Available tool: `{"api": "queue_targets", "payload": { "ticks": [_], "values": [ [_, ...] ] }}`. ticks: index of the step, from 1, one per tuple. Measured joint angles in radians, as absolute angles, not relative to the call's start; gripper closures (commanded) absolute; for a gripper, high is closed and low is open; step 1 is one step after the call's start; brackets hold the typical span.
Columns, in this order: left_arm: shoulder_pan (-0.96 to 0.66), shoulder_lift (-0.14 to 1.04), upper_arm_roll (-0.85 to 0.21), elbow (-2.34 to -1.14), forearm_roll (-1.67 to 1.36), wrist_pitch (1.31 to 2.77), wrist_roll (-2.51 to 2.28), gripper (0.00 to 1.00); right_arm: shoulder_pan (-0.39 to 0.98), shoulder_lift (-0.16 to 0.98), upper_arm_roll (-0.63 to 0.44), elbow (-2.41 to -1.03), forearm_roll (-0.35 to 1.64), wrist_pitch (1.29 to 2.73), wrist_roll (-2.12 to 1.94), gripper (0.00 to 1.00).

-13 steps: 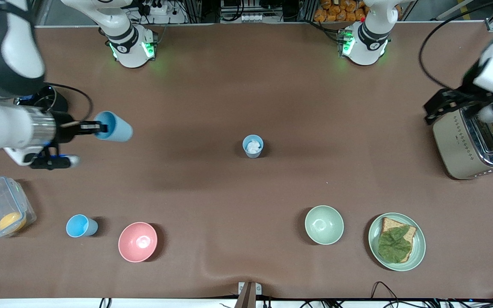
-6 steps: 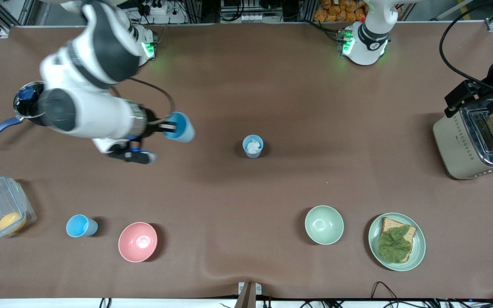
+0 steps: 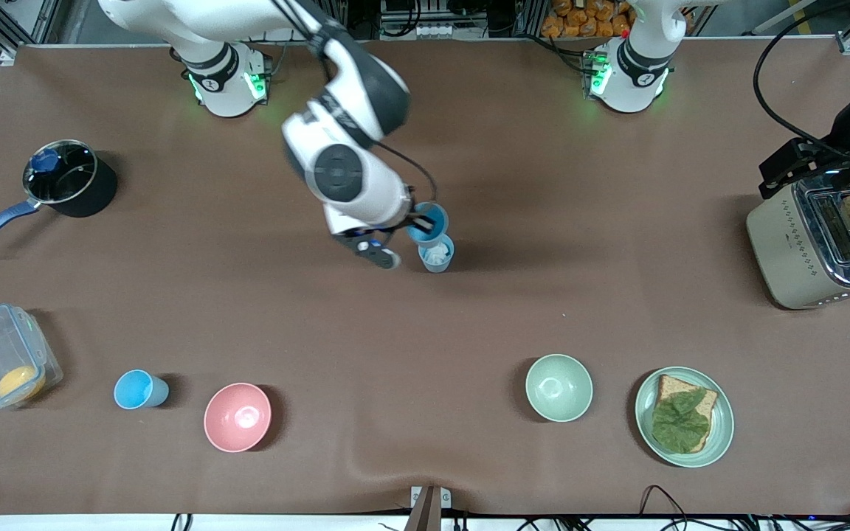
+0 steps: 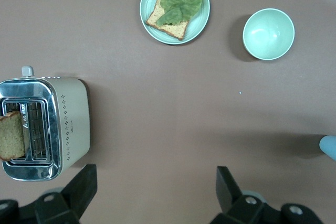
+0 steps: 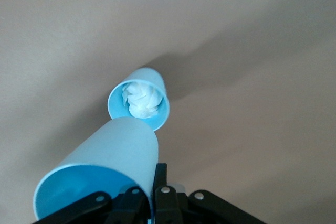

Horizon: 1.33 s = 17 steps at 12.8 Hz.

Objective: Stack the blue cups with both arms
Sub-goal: 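Lower the held blue cup into the tissue cup with the right gripper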

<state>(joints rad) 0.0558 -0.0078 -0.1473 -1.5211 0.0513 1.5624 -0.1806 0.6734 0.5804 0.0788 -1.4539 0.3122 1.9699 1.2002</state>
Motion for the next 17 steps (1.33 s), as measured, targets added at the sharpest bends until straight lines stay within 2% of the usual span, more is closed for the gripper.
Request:
{"api": "queue_targets", "payload": {
  "ticks": [2,17],
  "values": [
    [0.056,-0.008,-0.146,-1.521,0.051,1.551,-0.181,0.0,0.688,0.611,0.075,-1.453,0.312,2.0,1.215,1.0],
    [0.046,-0.008,-0.155,-1.521,0.051,1.516,-0.18,0.0,0.699,0.637,0.07,-1.463,0.212,2.03,1.218,1.0]
  ]
}}
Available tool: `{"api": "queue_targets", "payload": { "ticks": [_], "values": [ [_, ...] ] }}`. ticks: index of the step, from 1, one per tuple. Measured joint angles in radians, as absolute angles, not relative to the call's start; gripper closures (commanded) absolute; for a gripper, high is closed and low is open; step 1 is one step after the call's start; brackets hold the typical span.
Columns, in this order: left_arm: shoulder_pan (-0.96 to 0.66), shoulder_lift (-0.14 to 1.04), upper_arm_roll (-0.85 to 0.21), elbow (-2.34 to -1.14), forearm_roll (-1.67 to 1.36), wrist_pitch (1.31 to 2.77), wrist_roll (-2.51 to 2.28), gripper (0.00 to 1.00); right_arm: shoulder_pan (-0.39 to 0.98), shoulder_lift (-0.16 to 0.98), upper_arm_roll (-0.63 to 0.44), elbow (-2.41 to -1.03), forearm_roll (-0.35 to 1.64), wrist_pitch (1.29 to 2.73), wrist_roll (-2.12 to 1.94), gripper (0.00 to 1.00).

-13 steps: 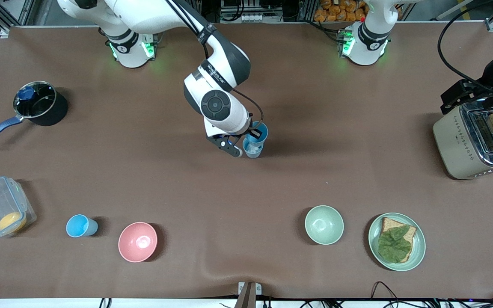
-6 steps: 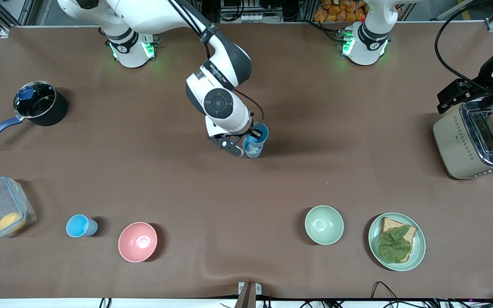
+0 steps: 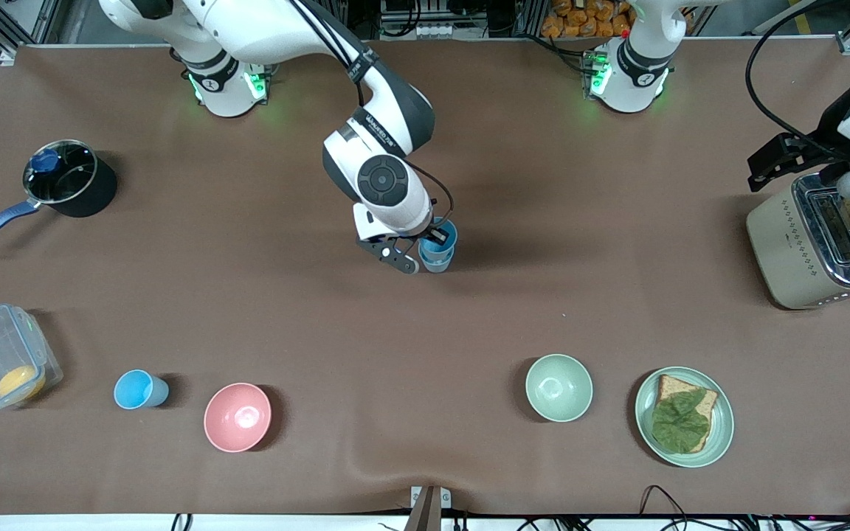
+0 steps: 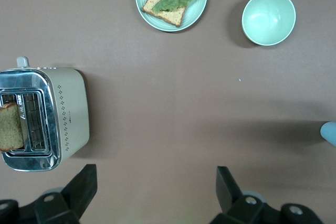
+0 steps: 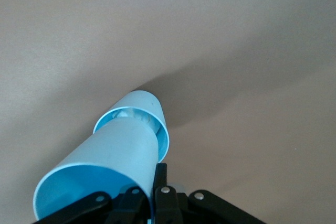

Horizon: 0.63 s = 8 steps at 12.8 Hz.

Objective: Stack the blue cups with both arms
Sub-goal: 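Lower the held blue cup into the tissue cup with the right gripper, then open the right gripper and lift it off the stacked cups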

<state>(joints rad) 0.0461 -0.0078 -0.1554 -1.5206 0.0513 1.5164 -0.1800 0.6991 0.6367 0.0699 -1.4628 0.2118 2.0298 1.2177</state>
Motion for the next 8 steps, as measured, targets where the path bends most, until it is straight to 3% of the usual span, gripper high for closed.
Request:
{"api": "queue_targets", "payload": {
  "ticks": [4,5,6,8],
  "values": [
    [0.046,-0.005,-0.155,-1.522,0.051,1.507,-0.18,0.0,0.702,0.652,0.07,-1.464,0.197,2.03,1.218,1.0],
    [0.046,-0.002,-0.155,-1.523,0.051,1.506,-0.18,0.0,0.702,0.654,0.07,-1.464,0.196,2.03,1.218,0.61],
    [0.046,0.001,-0.155,-1.524,0.051,1.506,-0.18,0.0,0.702,0.654,0.07,-1.464,0.196,2.03,1.218,0.01],
    [0.046,0.006,-0.155,-1.526,0.051,1.505,-0.18,0.0,0.702,0.654,0.068,-1.463,0.196,2.031,1.218,0.0]
  ]
}}
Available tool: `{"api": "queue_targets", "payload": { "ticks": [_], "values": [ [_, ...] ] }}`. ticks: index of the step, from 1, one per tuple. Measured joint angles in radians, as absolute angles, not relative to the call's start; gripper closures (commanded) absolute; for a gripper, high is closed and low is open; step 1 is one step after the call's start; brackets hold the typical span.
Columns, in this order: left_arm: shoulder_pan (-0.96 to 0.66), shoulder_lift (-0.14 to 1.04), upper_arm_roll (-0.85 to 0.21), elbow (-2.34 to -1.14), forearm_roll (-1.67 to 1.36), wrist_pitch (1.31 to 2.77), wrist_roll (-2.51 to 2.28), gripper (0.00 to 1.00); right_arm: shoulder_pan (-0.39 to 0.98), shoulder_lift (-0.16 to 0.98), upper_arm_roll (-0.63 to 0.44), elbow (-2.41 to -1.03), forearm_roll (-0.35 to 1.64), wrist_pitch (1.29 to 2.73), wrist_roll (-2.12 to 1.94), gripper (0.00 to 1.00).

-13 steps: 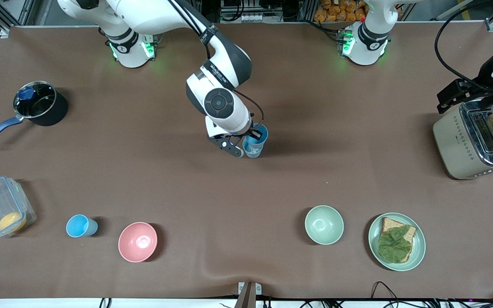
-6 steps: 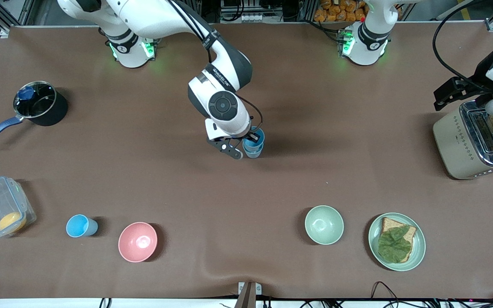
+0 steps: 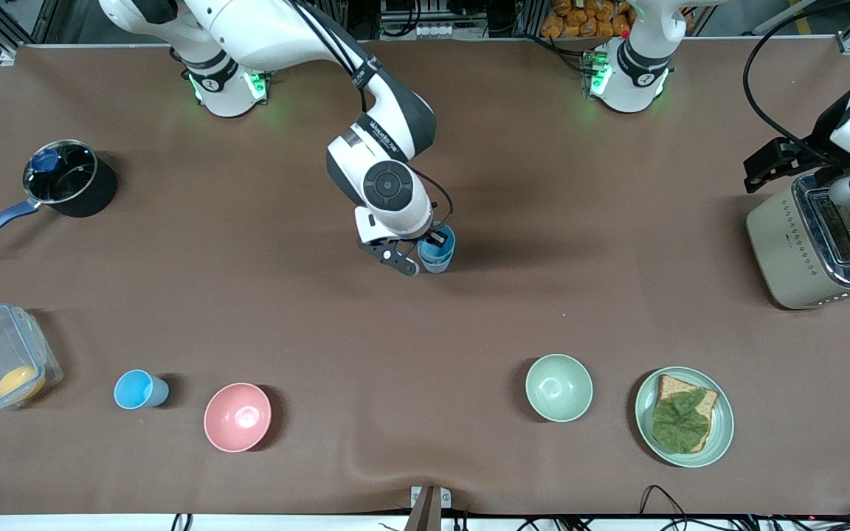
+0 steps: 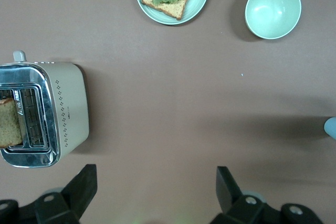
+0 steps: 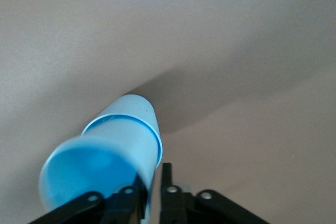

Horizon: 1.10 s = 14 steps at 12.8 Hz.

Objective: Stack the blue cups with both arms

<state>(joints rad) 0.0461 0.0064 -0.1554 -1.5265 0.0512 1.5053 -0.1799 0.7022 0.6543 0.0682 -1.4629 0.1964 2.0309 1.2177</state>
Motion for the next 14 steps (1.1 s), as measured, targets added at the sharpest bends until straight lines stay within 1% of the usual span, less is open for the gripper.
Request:
{"api": "queue_targets", "payload": {
  "ticks": [5,7,10,14],
  "values": [
    [0.045,0.013,-0.156,-1.527,0.051,1.505,-0.18,0.0,0.696,0.65,0.061,-1.445,0.196,2.008,1.218,0.0],
    [0.044,0.013,-0.157,-1.524,0.047,1.505,-0.18,0.0,0.677,0.63,0.056,-1.433,0.196,1.983,1.199,0.0],
    [0.043,0.012,-0.158,-1.52,0.028,1.505,-0.18,0.0,0.608,0.558,0.05,-1.423,0.196,1.811,0.981,0.0],
    [0.042,0.012,-0.159,-1.519,0.012,1.505,-0.18,0.0,0.432,0.455,0.045,-1.424,0.196,1.618,0.53,0.0]
  ]
}}
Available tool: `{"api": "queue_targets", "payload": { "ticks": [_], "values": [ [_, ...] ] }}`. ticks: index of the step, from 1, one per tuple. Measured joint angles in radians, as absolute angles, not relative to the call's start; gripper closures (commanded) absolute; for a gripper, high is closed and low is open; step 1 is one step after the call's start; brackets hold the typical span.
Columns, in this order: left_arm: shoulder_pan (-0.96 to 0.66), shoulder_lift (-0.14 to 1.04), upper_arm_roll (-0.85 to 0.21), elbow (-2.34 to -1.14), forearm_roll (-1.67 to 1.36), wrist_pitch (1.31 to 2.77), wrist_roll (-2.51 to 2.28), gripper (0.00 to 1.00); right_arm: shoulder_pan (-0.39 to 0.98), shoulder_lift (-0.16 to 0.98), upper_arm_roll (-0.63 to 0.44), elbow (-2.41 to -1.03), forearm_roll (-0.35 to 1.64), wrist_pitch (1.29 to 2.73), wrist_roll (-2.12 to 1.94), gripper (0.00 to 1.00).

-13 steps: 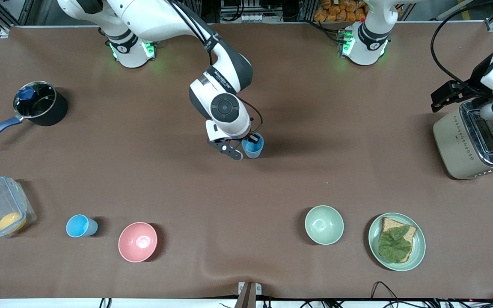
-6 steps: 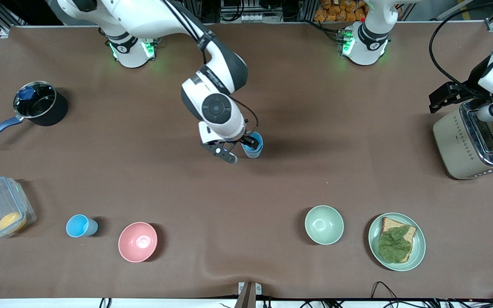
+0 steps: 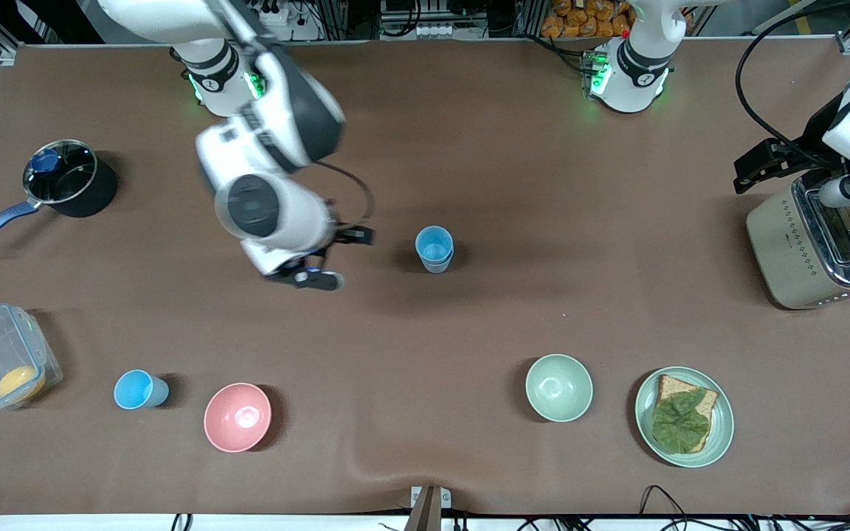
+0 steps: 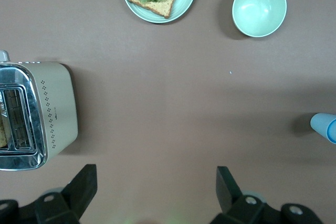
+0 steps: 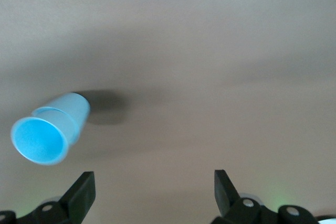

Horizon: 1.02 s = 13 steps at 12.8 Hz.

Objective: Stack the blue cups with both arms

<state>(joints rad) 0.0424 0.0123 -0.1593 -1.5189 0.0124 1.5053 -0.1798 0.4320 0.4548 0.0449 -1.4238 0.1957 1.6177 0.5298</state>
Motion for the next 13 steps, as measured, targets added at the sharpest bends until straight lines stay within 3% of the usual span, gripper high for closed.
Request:
{"api": "queue_targets", "payload": {
  "ticks": [4,9,13],
  "values": [
    [0.042,0.012,-0.16,-1.519,0.01,1.492,-0.18,0.0,0.247,0.382,0.041,-1.431,0.187,1.471,0.194,0.0],
    [0.042,0.014,-0.159,-1.518,0.01,1.49,-0.18,0.0,-0.011,0.17,0.037,-1.575,0.132,1.454,-0.096,0.0],
    [0.042,0.016,-0.159,-1.518,0.01,1.49,-0.18,0.0,-0.035,-0.005,0.046,-1.595,0.05,1.417,-0.062,0.0]
  ]
}}
